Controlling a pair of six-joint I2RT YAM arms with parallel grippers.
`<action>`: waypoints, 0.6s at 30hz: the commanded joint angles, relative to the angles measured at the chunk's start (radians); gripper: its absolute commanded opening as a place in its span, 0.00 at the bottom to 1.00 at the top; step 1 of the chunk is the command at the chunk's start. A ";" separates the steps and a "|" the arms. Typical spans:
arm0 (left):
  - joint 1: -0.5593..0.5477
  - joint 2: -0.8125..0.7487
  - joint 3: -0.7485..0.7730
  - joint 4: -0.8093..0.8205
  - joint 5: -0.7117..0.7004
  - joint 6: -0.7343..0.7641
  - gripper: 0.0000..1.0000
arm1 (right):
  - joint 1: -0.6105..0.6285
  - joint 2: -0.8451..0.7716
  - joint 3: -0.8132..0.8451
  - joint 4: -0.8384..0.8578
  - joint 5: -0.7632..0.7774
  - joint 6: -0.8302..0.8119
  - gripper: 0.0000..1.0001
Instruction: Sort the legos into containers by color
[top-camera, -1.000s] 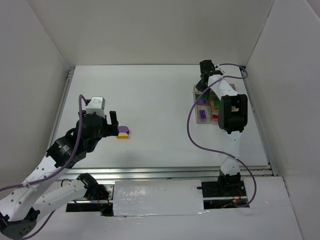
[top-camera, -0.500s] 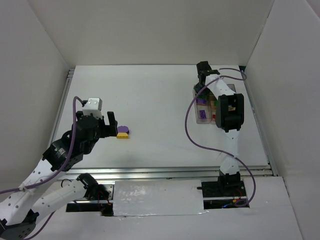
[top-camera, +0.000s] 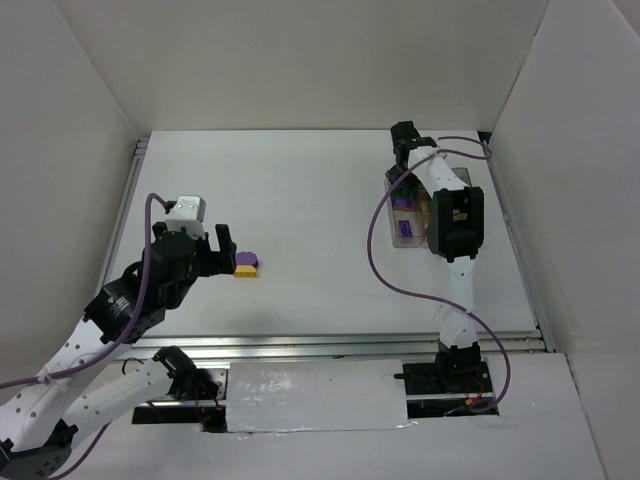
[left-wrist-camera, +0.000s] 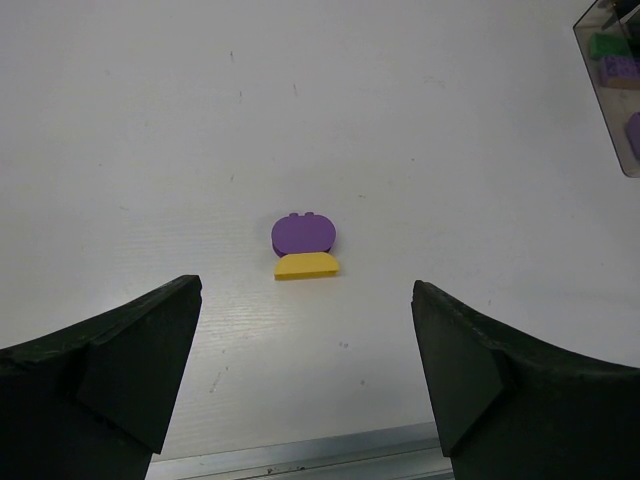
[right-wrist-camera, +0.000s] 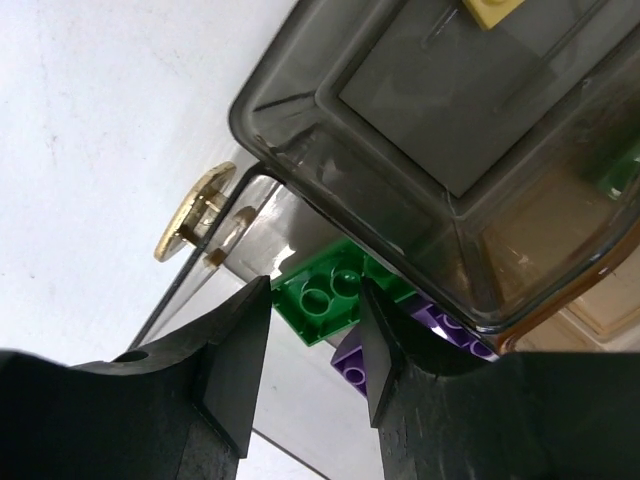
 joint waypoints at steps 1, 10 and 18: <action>0.005 -0.006 0.003 0.040 0.010 0.028 0.99 | 0.010 0.035 0.072 -0.078 -0.006 0.016 0.48; 0.005 -0.005 0.003 0.049 0.033 0.031 0.99 | 0.002 0.064 0.093 -0.081 -0.035 0.004 0.24; 0.005 0.004 0.001 0.054 0.038 0.031 1.00 | -0.010 0.044 0.064 -0.057 -0.055 0.008 0.15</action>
